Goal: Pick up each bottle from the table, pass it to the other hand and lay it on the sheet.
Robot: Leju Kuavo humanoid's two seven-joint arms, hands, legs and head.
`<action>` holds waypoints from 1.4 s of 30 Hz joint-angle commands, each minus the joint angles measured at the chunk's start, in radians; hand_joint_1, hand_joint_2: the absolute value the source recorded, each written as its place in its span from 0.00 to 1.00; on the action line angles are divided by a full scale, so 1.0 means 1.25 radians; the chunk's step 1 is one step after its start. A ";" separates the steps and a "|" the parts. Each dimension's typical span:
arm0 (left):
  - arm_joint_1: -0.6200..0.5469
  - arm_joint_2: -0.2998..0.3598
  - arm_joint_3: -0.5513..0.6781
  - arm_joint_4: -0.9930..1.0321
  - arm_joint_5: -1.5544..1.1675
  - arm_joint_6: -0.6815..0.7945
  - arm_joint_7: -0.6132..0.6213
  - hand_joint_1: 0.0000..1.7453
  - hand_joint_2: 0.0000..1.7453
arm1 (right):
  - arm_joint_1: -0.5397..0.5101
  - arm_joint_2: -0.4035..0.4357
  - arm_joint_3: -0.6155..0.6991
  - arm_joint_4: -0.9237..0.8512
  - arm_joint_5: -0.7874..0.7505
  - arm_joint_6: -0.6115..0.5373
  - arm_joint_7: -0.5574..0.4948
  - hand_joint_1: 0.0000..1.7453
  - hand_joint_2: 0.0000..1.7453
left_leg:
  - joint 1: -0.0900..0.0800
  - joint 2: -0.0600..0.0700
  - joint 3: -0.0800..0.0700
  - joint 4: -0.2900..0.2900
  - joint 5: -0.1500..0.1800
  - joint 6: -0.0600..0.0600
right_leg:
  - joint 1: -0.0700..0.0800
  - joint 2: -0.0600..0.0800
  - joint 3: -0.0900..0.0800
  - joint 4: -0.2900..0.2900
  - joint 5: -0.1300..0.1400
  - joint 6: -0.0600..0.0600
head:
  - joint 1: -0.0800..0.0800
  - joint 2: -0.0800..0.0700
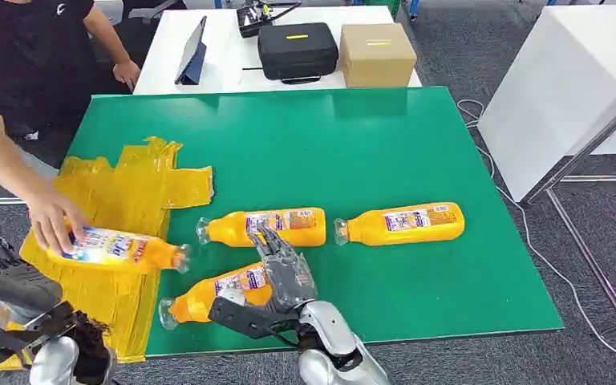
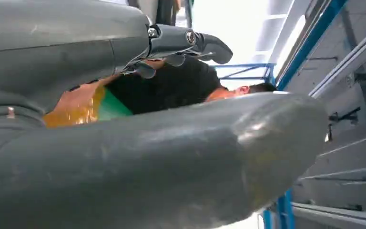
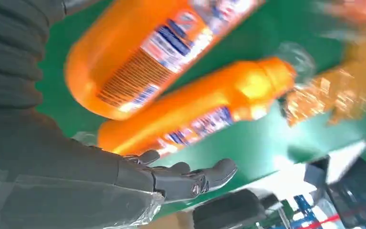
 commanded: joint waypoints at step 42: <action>-0.043 -0.101 0.094 0.034 0.039 -0.134 0.003 0.00 0.00 | -0.206 0.015 -0.023 0.481 0.253 0.092 0.028 1.00 1.00 | 0.001 0.000 0.005 -0.001 0.001 -0.002 | 0.001 -0.001 0.005 -0.002 0.001 0.000 | 0.000 0.000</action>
